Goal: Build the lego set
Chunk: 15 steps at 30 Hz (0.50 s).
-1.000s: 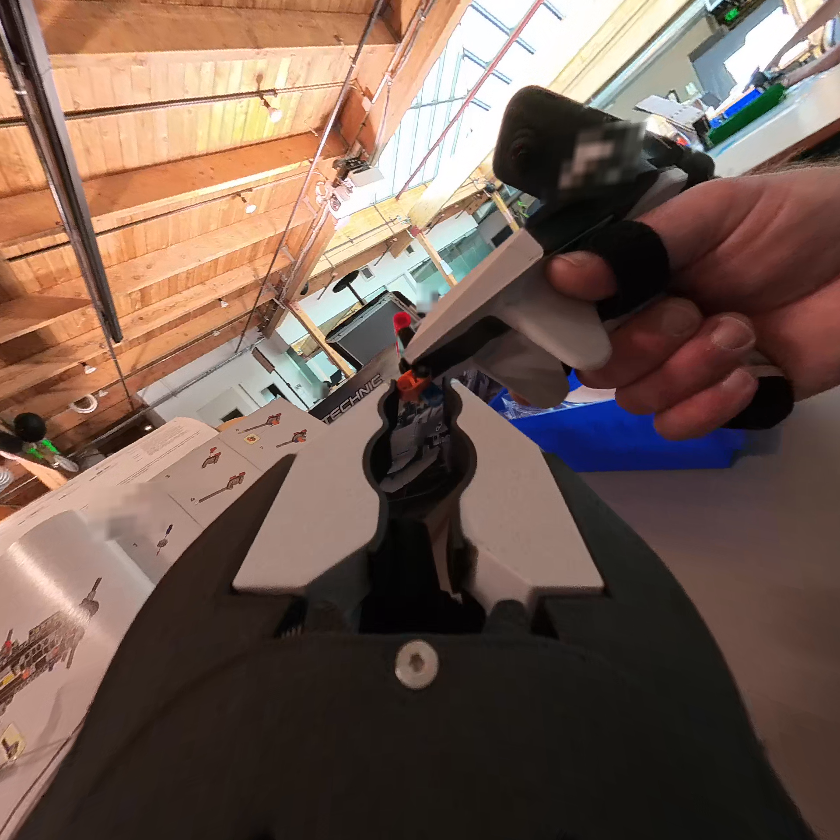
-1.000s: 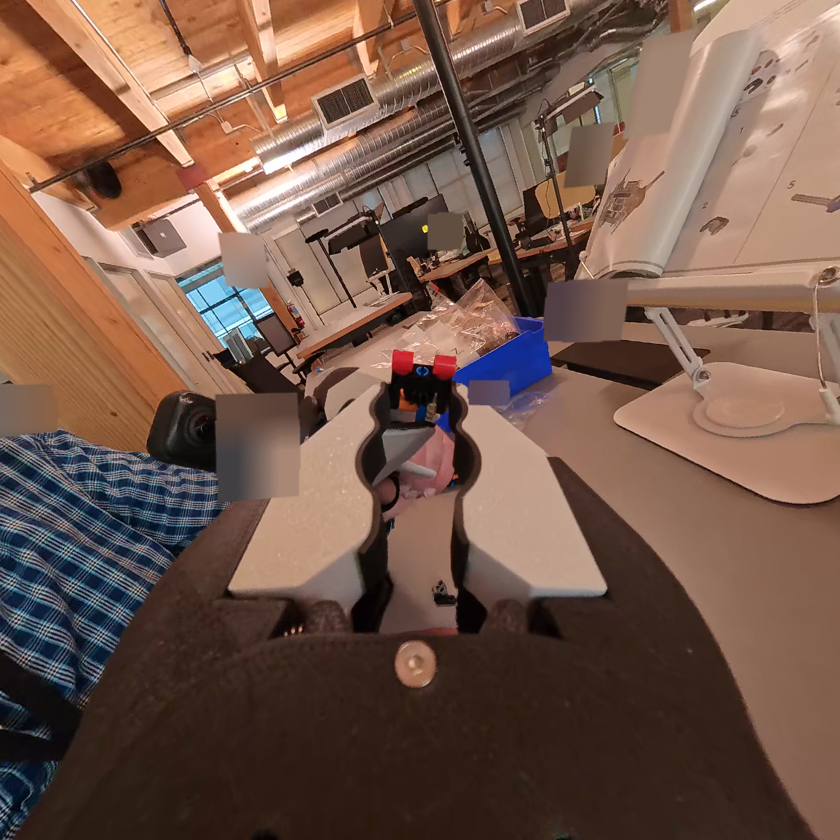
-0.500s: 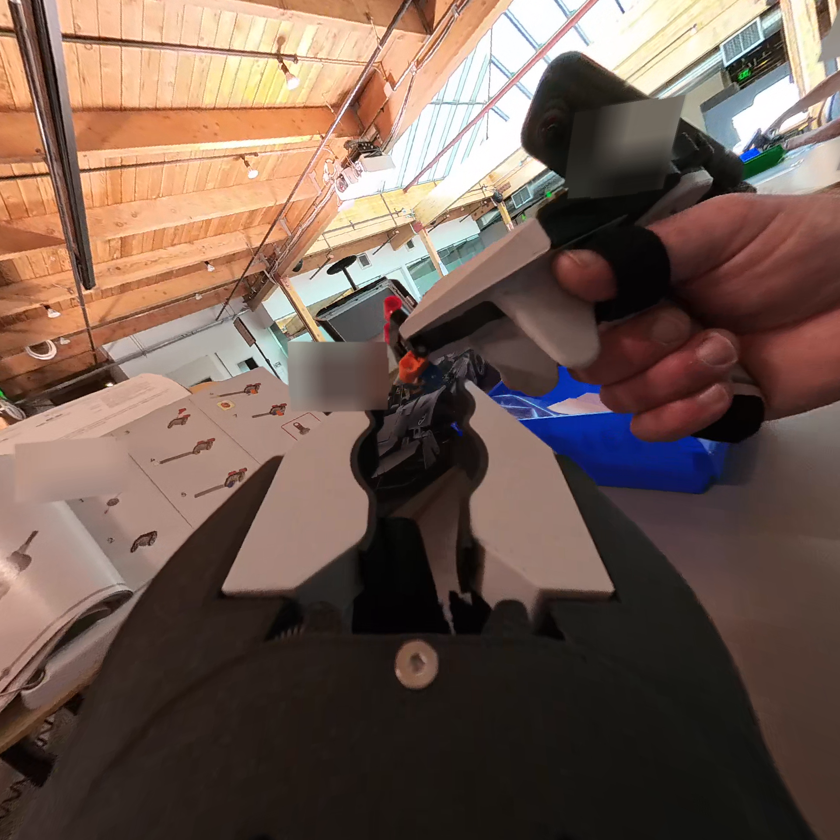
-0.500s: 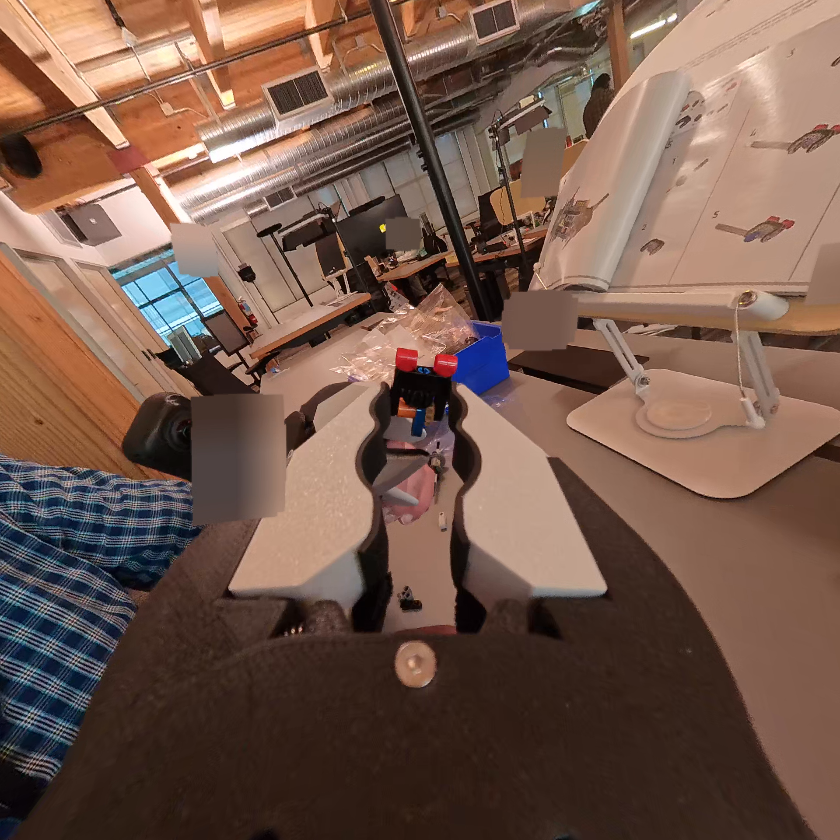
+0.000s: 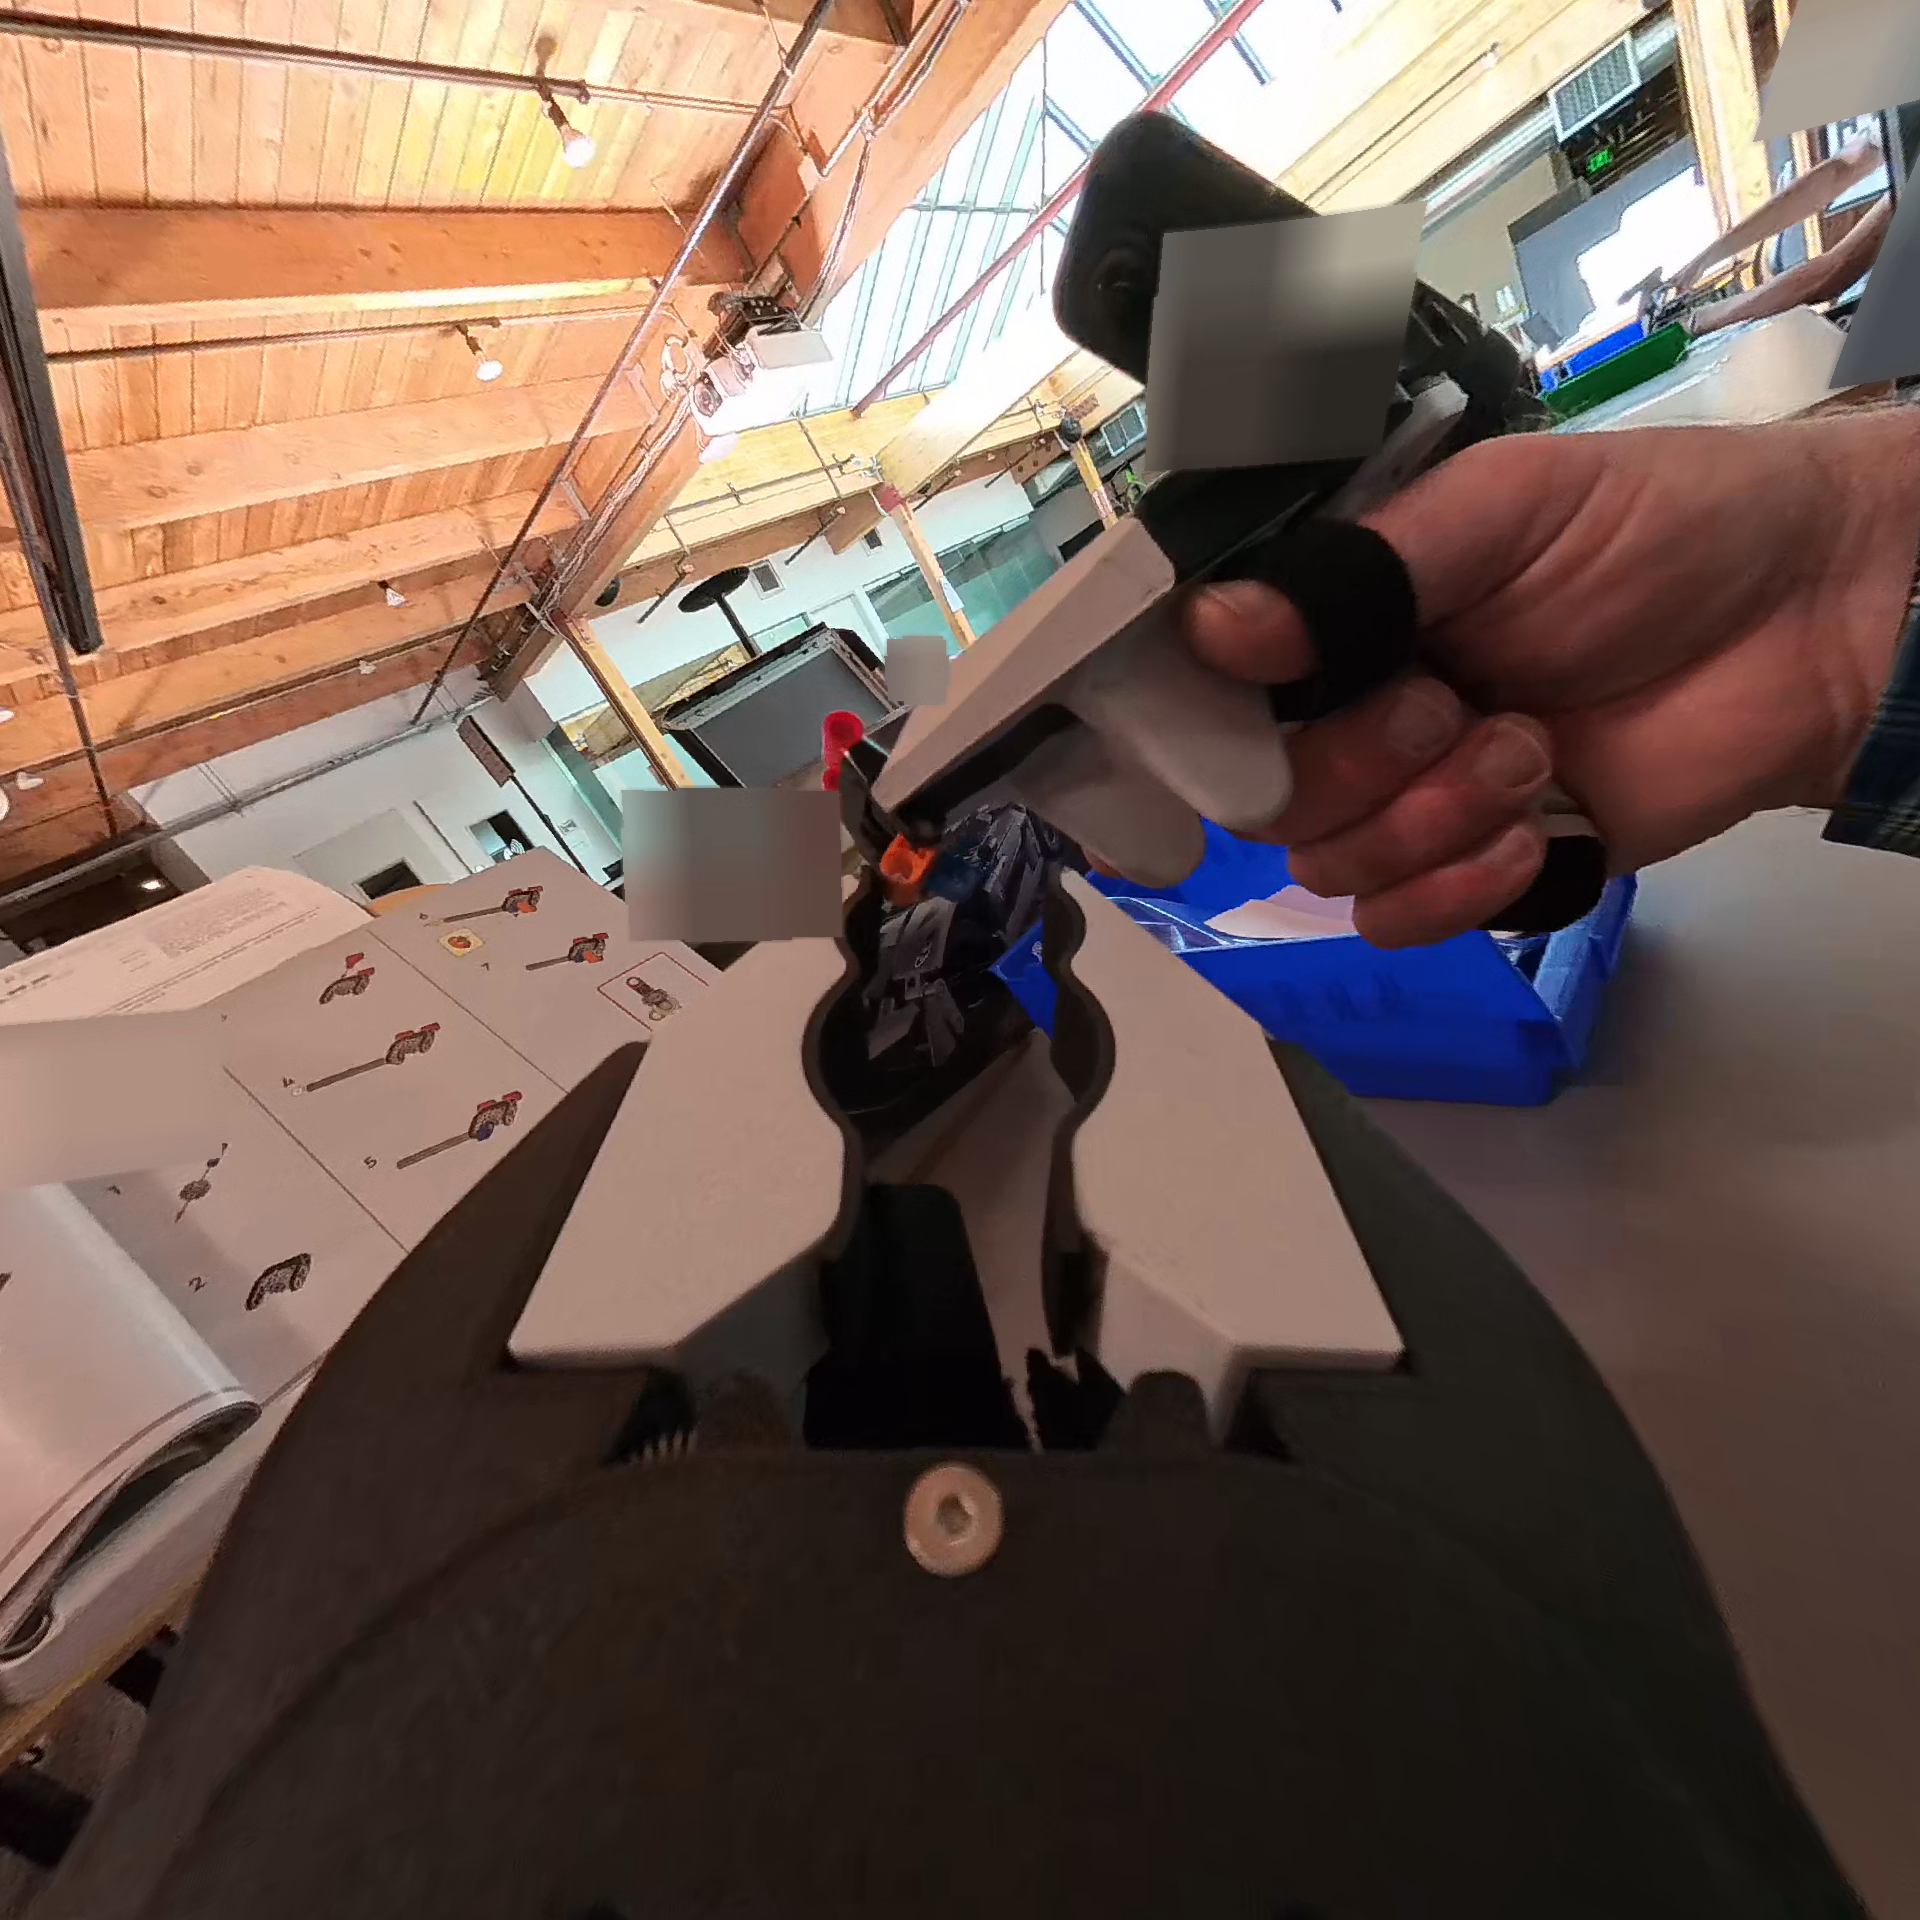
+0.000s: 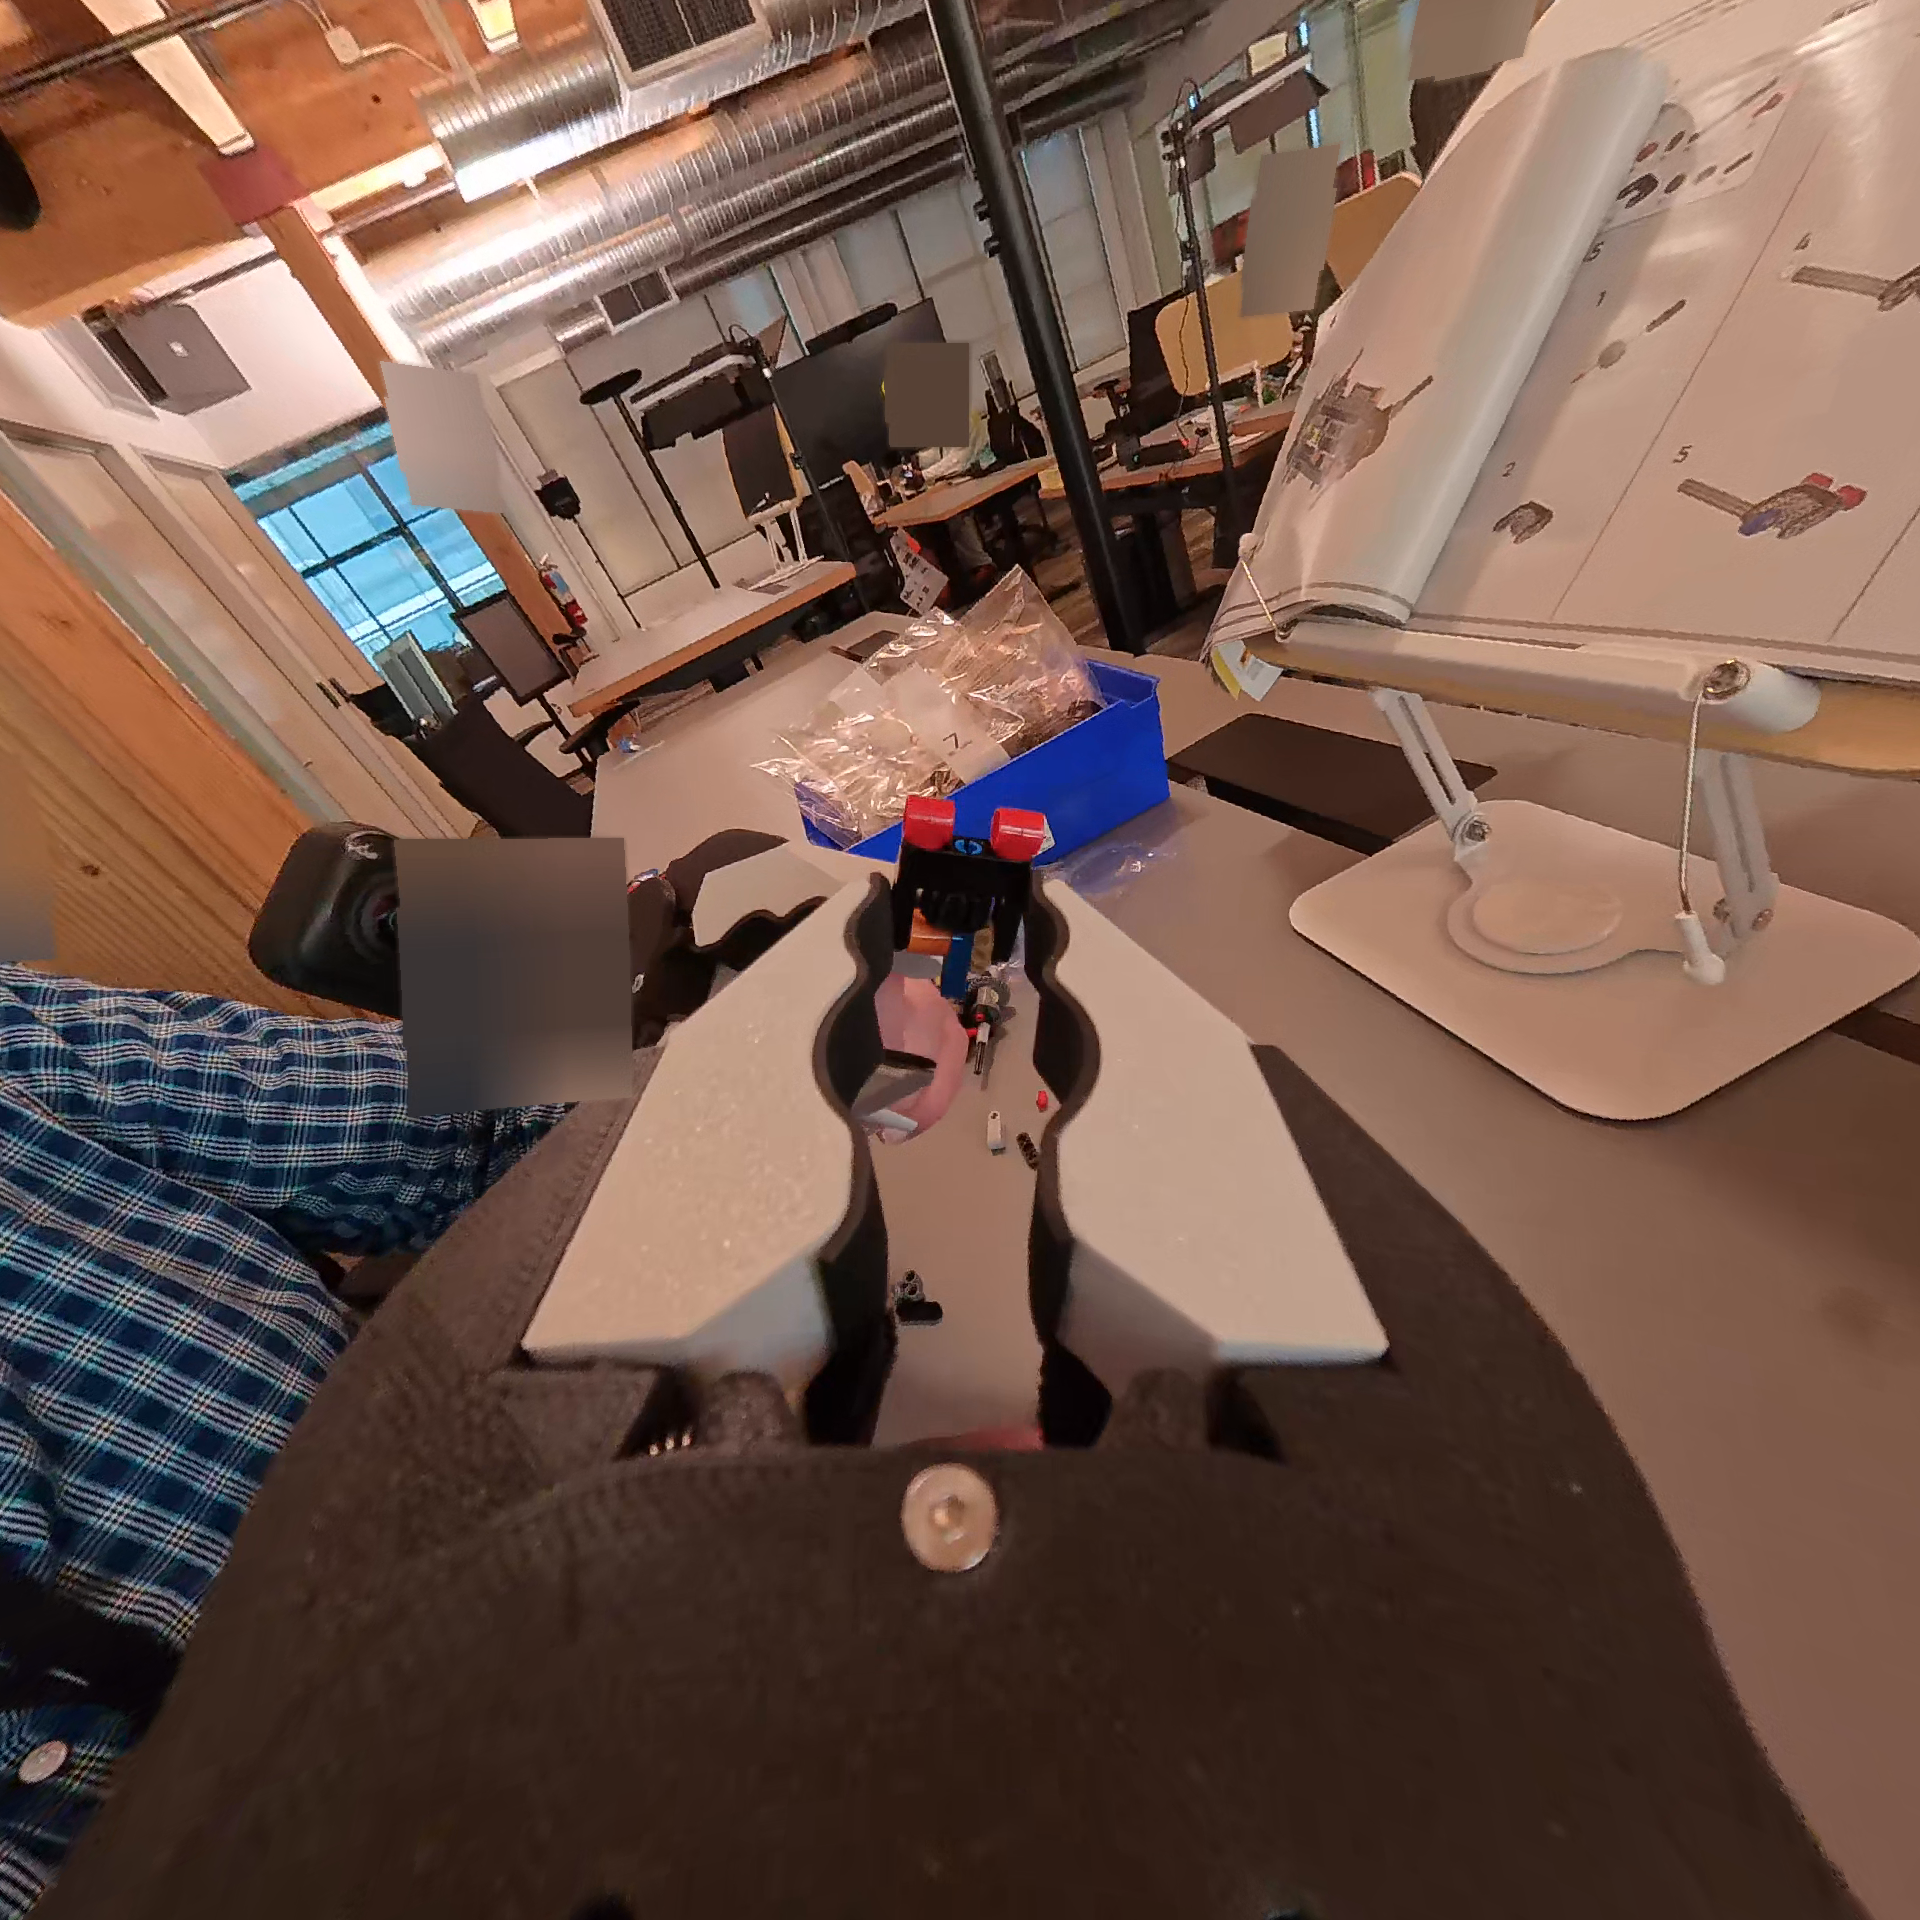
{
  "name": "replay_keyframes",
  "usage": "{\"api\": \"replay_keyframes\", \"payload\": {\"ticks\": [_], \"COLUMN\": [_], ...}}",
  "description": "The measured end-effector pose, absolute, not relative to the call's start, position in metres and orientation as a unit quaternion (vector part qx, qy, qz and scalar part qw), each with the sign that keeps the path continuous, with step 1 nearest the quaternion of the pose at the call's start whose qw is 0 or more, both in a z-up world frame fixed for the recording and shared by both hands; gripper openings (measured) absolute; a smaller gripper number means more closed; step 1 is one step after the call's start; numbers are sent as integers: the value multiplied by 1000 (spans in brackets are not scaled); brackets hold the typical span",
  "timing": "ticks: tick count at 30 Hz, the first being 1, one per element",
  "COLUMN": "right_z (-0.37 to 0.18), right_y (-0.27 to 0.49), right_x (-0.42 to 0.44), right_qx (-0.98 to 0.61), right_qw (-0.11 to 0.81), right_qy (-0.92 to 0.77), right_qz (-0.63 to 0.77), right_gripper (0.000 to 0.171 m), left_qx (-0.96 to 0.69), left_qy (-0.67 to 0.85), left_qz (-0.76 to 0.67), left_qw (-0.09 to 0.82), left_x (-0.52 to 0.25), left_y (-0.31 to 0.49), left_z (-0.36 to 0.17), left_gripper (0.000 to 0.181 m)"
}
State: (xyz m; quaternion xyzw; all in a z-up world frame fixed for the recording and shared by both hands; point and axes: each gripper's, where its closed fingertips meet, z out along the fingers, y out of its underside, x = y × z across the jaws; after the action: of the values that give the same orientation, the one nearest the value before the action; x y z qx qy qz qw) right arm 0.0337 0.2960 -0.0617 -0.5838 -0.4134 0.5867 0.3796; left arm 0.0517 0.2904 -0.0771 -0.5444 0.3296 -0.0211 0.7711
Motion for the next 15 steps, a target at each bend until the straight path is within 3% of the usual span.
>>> {"api": "replay_keyframes", "payload": {"ticks": [15], "right_z": [-31], "right_y": [310], "right_x": [35], "right_qx": [-533], "right_qw": [438], "right_qy": [-458], "right_qz": [561], "right_gripper": [22], "left_qx": [-571], "left_qy": [321], "left_qz": [-62], "left_qw": [753], "left_x": [44], "left_y": [295], "left_z": [-75], "left_gripper": [35]}}
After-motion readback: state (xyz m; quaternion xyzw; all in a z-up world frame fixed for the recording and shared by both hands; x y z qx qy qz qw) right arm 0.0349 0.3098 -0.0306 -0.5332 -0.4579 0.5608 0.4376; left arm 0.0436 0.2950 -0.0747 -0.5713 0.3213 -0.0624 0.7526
